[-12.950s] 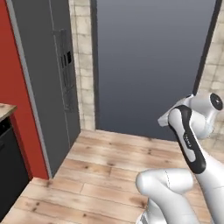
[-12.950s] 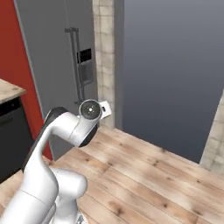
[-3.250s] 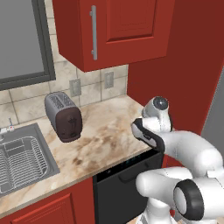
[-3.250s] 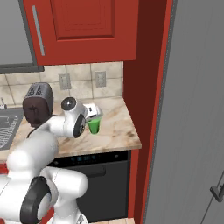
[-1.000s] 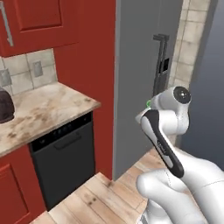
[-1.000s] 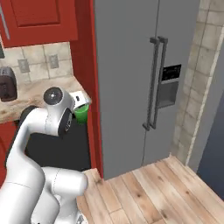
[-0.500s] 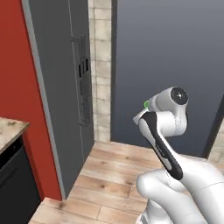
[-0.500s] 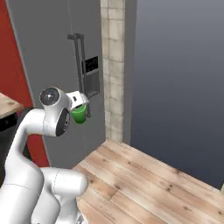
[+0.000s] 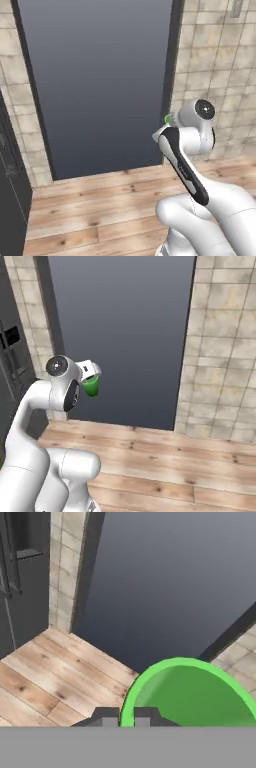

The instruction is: Place the pitcher and cup on the dining counter for serving.

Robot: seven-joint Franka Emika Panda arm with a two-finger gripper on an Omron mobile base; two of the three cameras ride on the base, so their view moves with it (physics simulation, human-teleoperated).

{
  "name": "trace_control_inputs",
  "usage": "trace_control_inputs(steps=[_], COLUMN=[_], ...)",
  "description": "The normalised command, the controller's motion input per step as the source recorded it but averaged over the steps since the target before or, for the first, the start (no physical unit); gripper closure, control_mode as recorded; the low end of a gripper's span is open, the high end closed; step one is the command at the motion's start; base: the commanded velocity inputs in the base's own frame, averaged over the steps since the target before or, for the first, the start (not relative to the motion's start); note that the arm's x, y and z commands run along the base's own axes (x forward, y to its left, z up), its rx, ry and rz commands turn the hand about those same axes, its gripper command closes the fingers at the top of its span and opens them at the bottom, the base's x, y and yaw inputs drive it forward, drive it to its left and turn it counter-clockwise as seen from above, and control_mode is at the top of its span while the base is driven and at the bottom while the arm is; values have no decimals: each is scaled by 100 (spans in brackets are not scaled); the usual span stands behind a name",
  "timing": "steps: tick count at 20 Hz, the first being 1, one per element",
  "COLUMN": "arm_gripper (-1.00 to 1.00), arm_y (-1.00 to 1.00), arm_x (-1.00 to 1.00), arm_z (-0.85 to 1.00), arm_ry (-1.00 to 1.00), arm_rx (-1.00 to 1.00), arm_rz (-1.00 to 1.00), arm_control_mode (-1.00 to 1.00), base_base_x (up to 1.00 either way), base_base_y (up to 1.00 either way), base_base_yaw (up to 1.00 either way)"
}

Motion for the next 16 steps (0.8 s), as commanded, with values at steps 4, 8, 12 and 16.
trace_control_inputs(steps=[4,8,12,16], arm_gripper=[100,100,100,100], arm_y=[0,0,0,0], arm_x=[0,0,0,0], arm_z=[0,0,0,0], arm_ry=[0,0,0,0], arm_rx=[0,0,0,0], arm_rz=[0,0,0,0], arm_control_mode=[100,100,100,100], base_base_x=[-8,0,0,0], base_base_y=[-28,-31,-30,-30], base_base_yaw=[-77,-78,-80,-81])
